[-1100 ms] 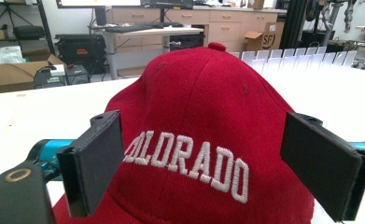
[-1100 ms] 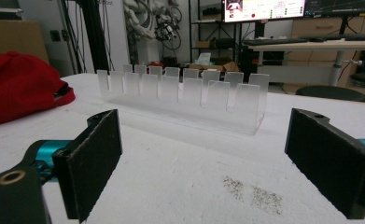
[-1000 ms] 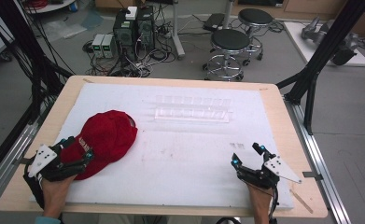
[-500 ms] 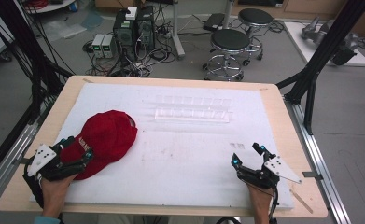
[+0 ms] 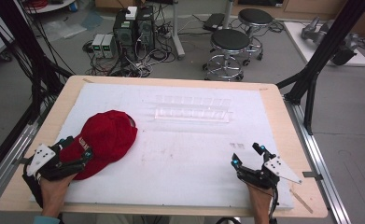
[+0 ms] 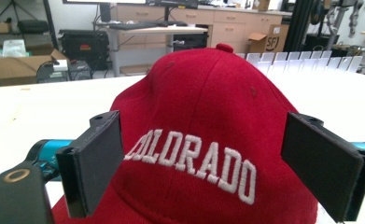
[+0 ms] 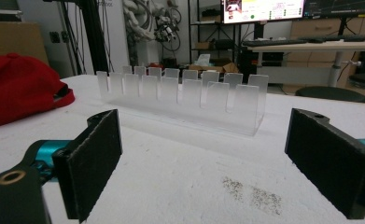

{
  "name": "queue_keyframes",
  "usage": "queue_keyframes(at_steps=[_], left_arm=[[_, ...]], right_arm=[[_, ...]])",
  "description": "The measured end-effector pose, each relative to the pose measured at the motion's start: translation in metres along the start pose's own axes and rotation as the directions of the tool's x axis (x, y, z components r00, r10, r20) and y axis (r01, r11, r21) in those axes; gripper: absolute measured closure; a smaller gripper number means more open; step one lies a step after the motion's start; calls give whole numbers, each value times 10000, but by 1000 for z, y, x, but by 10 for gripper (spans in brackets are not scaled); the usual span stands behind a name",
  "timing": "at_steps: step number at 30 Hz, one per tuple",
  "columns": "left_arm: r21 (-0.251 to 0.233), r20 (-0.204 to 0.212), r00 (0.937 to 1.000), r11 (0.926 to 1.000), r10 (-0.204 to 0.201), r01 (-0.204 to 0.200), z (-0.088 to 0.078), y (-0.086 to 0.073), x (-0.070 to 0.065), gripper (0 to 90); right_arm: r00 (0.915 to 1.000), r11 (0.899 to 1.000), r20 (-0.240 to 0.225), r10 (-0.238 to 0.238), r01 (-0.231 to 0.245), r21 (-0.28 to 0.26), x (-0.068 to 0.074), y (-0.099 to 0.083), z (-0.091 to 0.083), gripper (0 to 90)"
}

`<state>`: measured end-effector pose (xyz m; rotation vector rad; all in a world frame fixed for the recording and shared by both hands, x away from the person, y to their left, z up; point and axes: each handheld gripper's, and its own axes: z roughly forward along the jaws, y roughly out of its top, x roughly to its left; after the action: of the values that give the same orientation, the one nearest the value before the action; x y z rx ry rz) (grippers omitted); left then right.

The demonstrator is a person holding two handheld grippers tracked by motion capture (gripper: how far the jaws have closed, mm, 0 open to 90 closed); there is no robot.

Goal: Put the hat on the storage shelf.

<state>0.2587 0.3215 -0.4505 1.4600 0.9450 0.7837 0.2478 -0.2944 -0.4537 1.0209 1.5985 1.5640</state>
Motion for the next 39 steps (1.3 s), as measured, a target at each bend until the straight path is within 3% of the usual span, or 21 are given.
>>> queue_keyframes(at_steps=[12, 20, 27, 32, 39], left_arm=[[39, -13, 9997, 9997, 243, -243, -18, 13, 6, 134], [197, 116, 9991, 9990, 409, -412, -22, 25, 11, 134], [674, 581, 9959, 9950, 699, -737, -16, 52, 18, 134], [730, 976, 9923, 9938, 767, -841, -11, 69, 22, 134], [1137, 1541, 9814, 9846, 1147, -1329, 3, 89, 21, 133]], right_arm=[[10000, 10000, 11, -41, 41, -9, 0, 0, 0, 100], [10000, 10000, 38, -61, 61, -68, 1, 0, -1, 100], [10000, 10000, 32, -41, 41, -73, 1, 0, -1, 100], [10000, 10000, 20, 6, -6, -56, 1, 0, -1, 100], [10000, 10000, 52, -11, 11, -68, 1, 0, -1, 100]])
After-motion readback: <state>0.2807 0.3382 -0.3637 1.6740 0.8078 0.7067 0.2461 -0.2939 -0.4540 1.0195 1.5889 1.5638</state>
